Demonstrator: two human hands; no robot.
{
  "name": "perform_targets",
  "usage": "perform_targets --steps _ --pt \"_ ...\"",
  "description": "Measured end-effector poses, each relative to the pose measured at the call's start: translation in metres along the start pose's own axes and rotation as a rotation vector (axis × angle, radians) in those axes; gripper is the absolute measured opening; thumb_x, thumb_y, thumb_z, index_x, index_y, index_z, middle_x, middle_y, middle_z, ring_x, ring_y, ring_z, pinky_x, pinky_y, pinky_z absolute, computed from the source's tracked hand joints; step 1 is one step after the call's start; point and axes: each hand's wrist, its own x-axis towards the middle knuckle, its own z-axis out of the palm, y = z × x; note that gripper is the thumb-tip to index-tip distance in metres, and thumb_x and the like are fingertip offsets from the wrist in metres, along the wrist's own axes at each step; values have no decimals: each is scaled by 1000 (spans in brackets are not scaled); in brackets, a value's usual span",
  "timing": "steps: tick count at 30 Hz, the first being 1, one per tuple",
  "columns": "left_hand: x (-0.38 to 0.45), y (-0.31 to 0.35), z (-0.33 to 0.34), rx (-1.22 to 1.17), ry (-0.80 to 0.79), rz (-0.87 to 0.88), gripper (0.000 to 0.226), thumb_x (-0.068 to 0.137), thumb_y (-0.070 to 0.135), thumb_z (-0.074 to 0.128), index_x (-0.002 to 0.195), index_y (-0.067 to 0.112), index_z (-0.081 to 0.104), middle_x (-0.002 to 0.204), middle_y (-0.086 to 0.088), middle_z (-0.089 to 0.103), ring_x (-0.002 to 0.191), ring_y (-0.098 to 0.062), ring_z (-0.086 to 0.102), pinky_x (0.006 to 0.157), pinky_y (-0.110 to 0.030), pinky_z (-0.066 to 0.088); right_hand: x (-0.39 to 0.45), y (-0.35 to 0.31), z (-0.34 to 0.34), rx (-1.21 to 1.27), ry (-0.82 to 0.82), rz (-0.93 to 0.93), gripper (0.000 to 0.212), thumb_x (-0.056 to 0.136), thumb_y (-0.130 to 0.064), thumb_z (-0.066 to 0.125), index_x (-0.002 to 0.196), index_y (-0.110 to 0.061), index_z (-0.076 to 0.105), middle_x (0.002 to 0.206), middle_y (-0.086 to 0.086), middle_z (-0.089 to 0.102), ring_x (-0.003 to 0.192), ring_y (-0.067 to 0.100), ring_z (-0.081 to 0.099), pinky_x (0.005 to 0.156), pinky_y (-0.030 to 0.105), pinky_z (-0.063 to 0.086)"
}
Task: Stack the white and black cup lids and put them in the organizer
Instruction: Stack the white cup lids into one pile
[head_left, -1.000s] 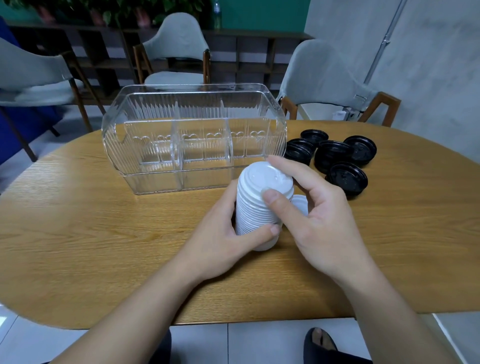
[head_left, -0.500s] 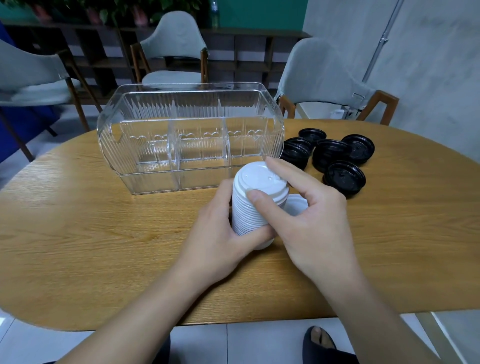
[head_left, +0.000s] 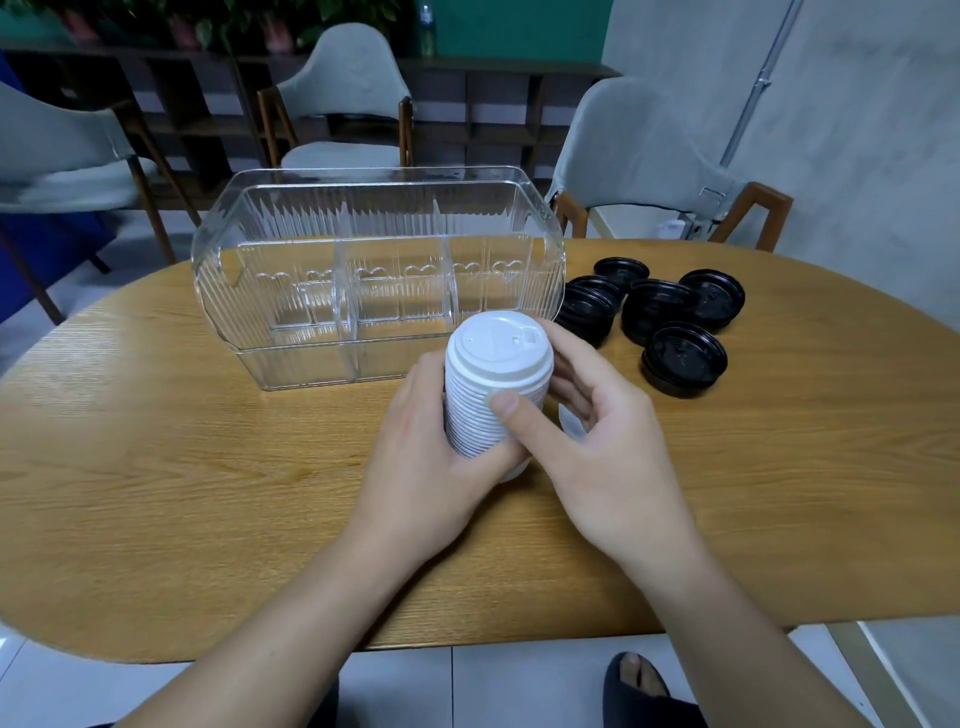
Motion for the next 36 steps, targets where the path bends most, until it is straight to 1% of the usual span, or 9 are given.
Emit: perform_targets --steps 2,5,10,15,21,27,32,34,36 --pt "4 -4 0 50 21 20 66 86 69 79 138 33 60 127 19 64 124 -10 60 102 -32 49 0 3 -6 -63 23 9 72 93 -37 86 158 -28 57 148 -21 67 141 -1 59 123 39 46" --pt "9 -10 -1 97 43 -6 76 82 81 77 136 31 60 125 15 64 122 -15 60 104 -40 50 -2 8 -20 -221 75 17 64 91 -43 86 150 -33 65 141 -24 70 136 -6 60 120 36 49" --pt "14 -18 -2 100 88 -55 78 79 65 93 141 29 60 130 13 65 124 -16 62 108 -47 52 -6 19 -41 -528 78 40 46 88 -45 90 130 -33 77 125 -24 74 122 -4 65 108 25 51" --pt "12 -22 -3 88 97 -83 85 80 54 97 150 31 54 139 14 63 130 -14 61 110 -49 55 -7 37 -51 -789 26 50 40 86 -39 92 122 -25 81 124 -17 73 122 10 64 115 44 48" --pt "8 -25 -2 84 94 -73 92 80 54 97 155 34 47 142 15 57 134 -14 58 106 -51 58 -6 42 -55 -847 17 55 18 87 -33 93 99 -24 82 105 -16 74 107 14 66 105 44 52" --pt "4 -23 -5 61 92 -70 100 80 57 94 161 34 40 150 15 52 144 -14 52 113 -50 55 -3 44 -53 -837 23 43 21 91 -24 88 76 -23 73 86 -11 72 90 14 67 92 45 55" --pt "-6 -3 -14 100 188 21 99 86 49 92 164 21 37 153 4 43 148 -19 43 123 -47 43 -9 17 -50 -583 93 92 12 95 -36 84 84 -30 81 87 -18 77 91 -6 66 77 20 48" --pt "-11 1 -16 129 222 123 93 89 45 92 162 15 41 154 -1 43 149 -23 42 124 -48 41 -9 11 -49 -382 102 126 13 95 -34 84 84 -27 83 84 -13 80 80 0 71 75 25 52" --pt "-15 3 -16 166 211 233 90 88 42 93 158 11 46 153 -4 46 147 -26 43 126 -44 38 -9 8 -47 -192 85 175 16 97 -29 83 83 -19 82 79 -1 81 73 12 73 71 39 56"
